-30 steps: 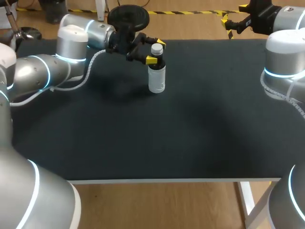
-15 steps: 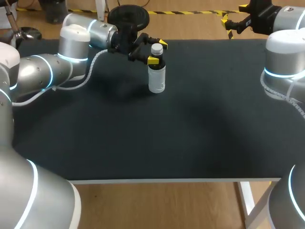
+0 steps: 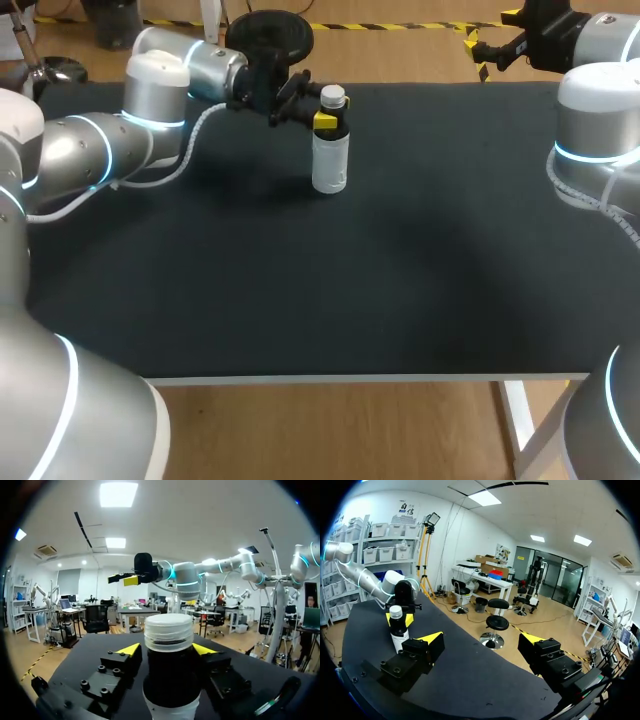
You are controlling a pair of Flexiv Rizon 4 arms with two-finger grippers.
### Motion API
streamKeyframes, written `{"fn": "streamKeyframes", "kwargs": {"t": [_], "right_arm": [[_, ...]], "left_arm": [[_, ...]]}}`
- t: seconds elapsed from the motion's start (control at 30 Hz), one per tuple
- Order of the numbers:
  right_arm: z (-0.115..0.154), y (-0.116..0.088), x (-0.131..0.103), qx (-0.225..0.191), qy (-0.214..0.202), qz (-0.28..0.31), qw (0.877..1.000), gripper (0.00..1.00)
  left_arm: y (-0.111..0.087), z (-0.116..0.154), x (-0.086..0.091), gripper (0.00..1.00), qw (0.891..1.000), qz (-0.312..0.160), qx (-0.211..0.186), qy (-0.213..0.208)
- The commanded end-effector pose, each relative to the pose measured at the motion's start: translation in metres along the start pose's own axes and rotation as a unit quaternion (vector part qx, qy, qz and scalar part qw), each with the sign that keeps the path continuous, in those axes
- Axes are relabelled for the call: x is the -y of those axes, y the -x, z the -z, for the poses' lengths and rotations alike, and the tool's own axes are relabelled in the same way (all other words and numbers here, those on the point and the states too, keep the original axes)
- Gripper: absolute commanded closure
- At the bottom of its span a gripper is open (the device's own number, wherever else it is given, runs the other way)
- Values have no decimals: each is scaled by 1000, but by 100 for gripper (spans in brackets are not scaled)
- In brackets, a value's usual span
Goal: Unscrew the bottle cap
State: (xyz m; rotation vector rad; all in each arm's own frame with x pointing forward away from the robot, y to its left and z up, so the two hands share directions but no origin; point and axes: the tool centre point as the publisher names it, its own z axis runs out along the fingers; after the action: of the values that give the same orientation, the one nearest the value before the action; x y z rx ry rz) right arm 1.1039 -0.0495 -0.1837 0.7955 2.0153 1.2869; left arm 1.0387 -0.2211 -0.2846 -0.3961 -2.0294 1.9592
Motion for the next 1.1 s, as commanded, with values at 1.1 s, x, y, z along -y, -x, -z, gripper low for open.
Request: {"fn": "streamKeyframes", "kwargs": {"t": [1.1], "right_arm": [[0,0,0,0,0,0,1000,0]], "left_arm": [[7,20,-2,100,999,-35,-36,4]]}}
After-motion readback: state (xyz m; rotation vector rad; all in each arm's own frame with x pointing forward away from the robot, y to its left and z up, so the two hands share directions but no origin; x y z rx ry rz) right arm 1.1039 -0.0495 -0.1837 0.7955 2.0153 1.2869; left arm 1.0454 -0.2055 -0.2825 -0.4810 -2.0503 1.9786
